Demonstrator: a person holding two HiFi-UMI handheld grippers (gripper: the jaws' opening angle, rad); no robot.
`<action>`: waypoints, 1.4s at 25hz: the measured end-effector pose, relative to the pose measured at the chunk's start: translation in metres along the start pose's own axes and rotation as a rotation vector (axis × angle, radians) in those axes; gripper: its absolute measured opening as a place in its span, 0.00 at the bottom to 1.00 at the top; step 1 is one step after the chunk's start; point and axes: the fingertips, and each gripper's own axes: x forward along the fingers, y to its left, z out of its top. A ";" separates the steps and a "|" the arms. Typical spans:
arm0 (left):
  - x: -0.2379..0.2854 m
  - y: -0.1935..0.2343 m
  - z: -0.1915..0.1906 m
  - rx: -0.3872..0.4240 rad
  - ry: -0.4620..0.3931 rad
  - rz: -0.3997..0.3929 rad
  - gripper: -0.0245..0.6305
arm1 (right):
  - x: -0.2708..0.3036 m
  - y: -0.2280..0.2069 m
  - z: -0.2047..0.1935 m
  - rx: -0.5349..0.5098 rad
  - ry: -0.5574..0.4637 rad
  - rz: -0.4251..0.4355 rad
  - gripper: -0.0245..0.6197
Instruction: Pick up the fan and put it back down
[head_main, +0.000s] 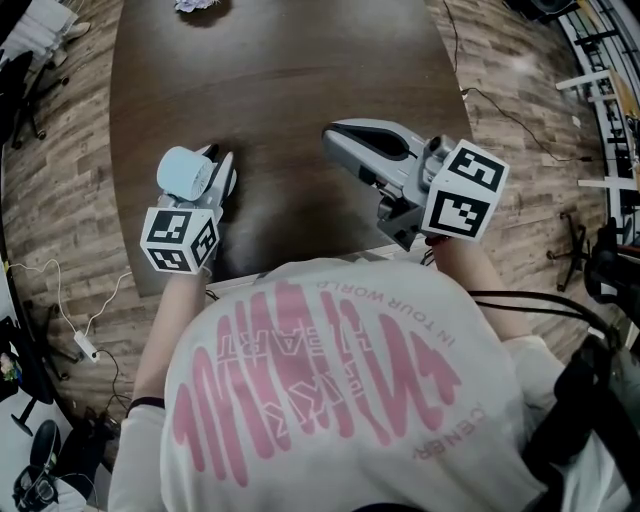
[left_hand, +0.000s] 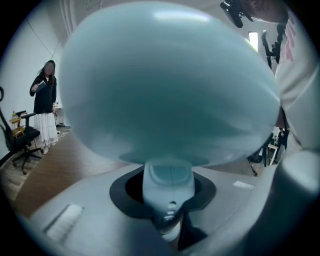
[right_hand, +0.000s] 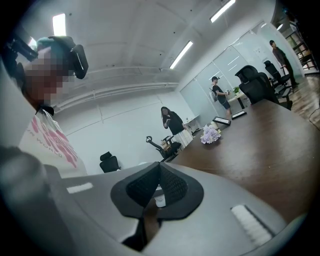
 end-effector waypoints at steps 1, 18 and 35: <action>0.000 -0.001 -0.002 0.000 0.002 -0.001 0.22 | 0.000 0.000 0.000 0.000 0.001 0.001 0.05; 0.007 -0.014 -0.011 0.129 0.039 -0.014 0.22 | -0.004 -0.001 -0.002 -0.001 0.013 0.012 0.05; 0.001 -0.015 -0.016 0.163 0.016 0.015 0.31 | -0.015 0.000 -0.007 -0.004 0.007 0.007 0.05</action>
